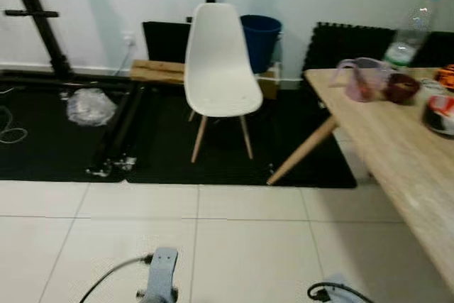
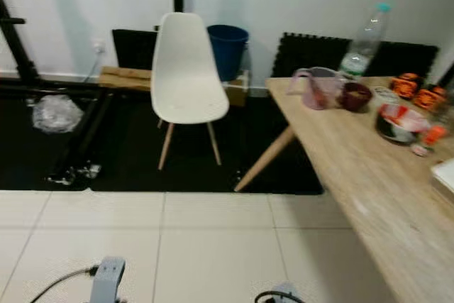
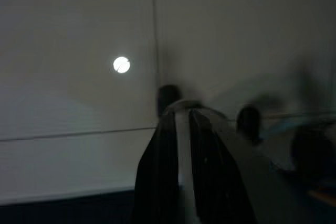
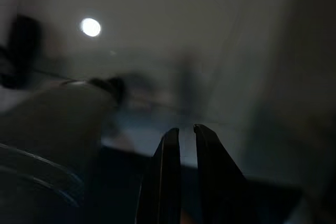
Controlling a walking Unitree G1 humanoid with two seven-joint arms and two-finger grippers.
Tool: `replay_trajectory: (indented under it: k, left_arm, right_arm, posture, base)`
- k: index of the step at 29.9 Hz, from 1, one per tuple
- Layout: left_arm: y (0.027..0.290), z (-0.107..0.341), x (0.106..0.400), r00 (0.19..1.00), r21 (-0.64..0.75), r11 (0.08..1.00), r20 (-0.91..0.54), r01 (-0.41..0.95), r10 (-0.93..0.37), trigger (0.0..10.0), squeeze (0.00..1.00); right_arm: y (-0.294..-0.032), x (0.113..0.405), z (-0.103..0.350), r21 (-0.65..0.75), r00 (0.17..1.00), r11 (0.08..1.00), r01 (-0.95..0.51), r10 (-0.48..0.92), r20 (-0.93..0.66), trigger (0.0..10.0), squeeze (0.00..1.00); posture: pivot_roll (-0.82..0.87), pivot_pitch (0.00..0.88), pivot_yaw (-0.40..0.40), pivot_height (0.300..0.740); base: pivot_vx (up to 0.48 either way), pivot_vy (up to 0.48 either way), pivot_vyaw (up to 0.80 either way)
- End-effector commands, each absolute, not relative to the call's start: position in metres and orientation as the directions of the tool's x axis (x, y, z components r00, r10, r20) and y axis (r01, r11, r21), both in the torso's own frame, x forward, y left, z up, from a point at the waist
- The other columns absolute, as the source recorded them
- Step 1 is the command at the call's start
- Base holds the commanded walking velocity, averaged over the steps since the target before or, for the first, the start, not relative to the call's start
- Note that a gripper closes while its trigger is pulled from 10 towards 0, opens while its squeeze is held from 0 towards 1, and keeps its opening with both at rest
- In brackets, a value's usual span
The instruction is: Restocking fridge
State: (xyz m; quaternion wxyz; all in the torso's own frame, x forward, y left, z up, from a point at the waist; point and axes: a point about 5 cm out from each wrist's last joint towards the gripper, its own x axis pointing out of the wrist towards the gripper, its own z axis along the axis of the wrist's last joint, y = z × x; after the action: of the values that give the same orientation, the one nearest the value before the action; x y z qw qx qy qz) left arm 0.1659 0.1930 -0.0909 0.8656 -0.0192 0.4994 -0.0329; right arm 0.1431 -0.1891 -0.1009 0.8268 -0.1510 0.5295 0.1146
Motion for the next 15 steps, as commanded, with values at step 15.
replay_trajectory:
  k: [15]
  left_arm:
    - [0.1893,-0.0915,0.1657,0.486,-0.075,0.995,-0.868,0.068,-0.099,10.0,0.00]
  right_arm:
    - [-0.1996,0.1335,-0.1028,-0.140,0.392,0.933,-0.332,0.001,-0.920,10.0,0.00]
  posture:
    - [0.09,0.000,-0.067,0.740]
  base:
    - [0.281,0.000,0.00]
